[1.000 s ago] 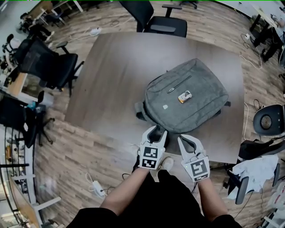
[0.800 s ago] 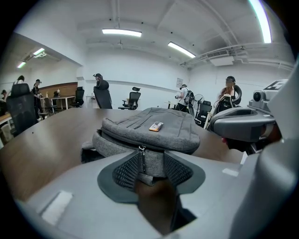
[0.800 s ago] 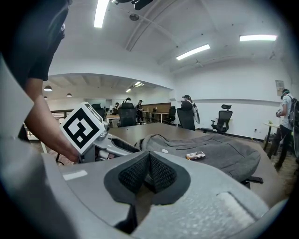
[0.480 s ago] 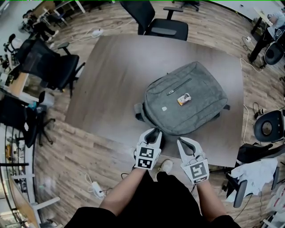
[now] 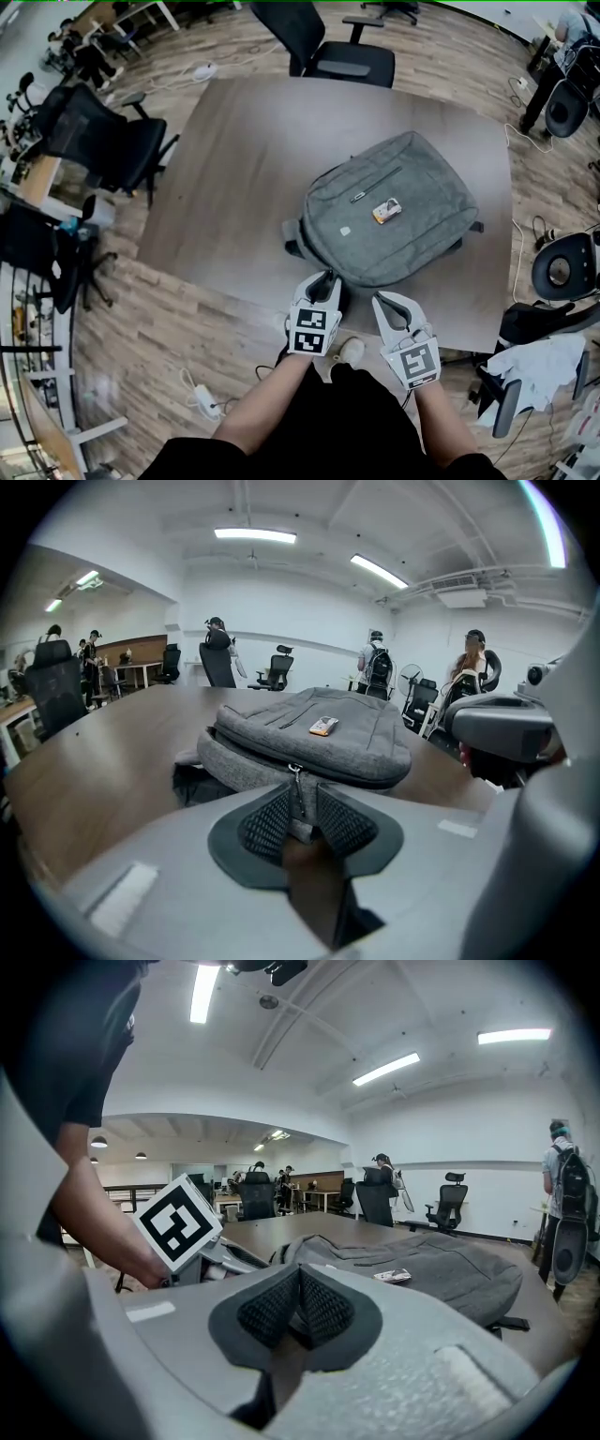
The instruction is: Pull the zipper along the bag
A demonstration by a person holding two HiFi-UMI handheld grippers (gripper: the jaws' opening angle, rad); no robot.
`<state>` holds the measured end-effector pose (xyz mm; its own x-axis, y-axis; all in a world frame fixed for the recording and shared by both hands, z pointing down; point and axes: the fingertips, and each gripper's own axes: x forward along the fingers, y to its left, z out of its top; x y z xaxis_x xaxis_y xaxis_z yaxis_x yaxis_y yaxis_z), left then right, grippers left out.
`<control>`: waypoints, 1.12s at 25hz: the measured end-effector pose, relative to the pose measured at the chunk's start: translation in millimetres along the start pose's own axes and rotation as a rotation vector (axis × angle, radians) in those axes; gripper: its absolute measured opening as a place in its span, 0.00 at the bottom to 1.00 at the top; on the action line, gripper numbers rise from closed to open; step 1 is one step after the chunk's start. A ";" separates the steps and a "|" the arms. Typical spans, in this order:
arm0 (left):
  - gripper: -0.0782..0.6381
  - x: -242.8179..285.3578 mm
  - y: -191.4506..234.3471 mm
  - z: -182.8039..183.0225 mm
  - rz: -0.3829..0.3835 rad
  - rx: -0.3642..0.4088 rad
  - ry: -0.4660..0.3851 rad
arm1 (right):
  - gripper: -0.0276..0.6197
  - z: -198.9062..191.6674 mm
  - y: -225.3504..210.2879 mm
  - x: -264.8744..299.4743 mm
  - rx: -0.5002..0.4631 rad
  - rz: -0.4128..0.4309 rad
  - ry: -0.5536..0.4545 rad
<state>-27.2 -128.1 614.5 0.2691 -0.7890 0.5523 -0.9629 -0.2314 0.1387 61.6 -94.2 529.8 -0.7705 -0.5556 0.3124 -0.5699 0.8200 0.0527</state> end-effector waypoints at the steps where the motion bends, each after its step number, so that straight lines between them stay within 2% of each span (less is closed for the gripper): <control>1: 0.25 0.0 -0.2 -0.4 -0.005 -0.013 0.004 | 0.05 -0.5 1.1 0.5 0.008 0.001 -0.003; 5: 0.24 4.6 -0.2 2.5 -0.023 -0.054 0.003 | 0.05 0.0 2.5 1.2 0.003 0.007 0.001; 9: 0.23 11.3 -1.2 6.7 -0.097 -0.120 0.003 | 0.05 0.1 3.6 2.4 0.017 0.011 -0.012; 11: 0.17 12.2 -1.3 7.0 -0.109 -0.095 0.021 | 0.05 -0.5 4.6 2.8 0.015 0.011 -0.009; 18: 0.15 8.5 -2.8 7.6 -0.078 -0.010 0.023 | 0.05 3.1 4.7 4.8 -0.012 0.011 -0.002; 25: 0.15 1.0 3.7 14.7 -0.055 0.082 0.004 | 0.05 4.7 -4.1 12.5 0.001 -0.013 -0.014; 27: 0.15 -0.4 2.2 14.9 -0.059 0.101 0.010 | 0.05 1.8 -5.7 13.5 -0.061 -0.018 0.009; 28: 0.15 -1.7 -0.3 13.9 -0.067 0.106 0.015 | 0.05 -0.9 -5.0 13.0 -0.133 -0.025 0.039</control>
<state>-27.1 -134.5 602.1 0.3314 -0.7616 0.5569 -0.9353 -0.3427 0.0880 54.7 -105.5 534.5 -0.7437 -0.5721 0.3458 -0.5436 0.8187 0.1853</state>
